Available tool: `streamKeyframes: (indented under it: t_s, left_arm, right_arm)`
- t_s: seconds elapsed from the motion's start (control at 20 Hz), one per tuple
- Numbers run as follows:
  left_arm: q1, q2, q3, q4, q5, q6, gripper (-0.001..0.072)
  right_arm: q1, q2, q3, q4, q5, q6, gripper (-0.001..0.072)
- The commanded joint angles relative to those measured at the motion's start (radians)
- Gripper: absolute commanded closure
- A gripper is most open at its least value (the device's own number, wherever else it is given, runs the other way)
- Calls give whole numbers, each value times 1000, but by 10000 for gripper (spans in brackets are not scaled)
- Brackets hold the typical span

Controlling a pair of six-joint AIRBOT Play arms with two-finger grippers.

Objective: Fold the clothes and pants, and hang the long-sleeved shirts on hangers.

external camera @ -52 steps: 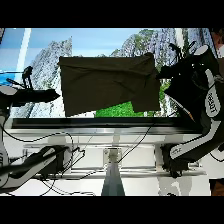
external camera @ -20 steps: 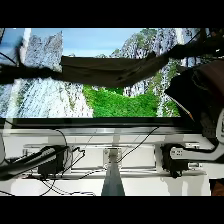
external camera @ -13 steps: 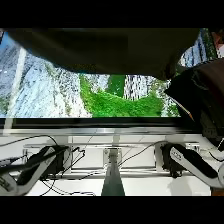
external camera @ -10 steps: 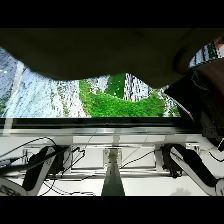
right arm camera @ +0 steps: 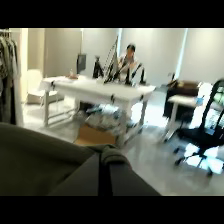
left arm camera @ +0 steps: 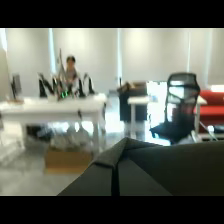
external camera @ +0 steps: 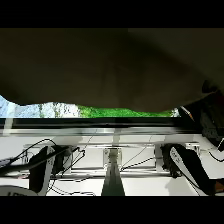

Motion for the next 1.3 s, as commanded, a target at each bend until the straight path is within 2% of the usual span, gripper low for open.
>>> streamKeyframes:
  t_s: [0.0,0.15,0.25,0.4,0.6,0.7,0.85,0.95,1.1,1.25]
  left_arm:
    - [-29,-153,0,35,-208,-44,696]
    - [-170,-381,0,113,-407,-44,696]
    - [-305,-548,0,271,-398,-44,695]
    - [-440,-766,0,428,-239,-44,694]
    - [-518,-949,0,415,39,-45,694]
    - [-542,-993,0,415,105,-44,694]
    - [-547,-1008,0,419,113,-44,693]
    - [-535,-1007,0,419,59,-45,693]
    - [-504,-1007,0,433,-164,-44,693]
    - [-472,-1009,0,544,-352,-45,693]
  right_arm:
    - [1,-151,0,-5,141,79,692]
    - [1,-378,0,-5,346,119,691]
    - [1,-537,0,-5,421,118,691]
    - [1,-765,0,-6,394,118,691]
    - [1,-1026,0,-23,266,117,691]
    - [1,-1093,0,-55,224,118,691]
    - [0,-1112,0,-134,229,117,691]
    - [0,-1110,0,-176,291,118,691]
    - [0,-1110,0,-233,457,118,691]
    - [1,-1110,0,-317,572,120,691]
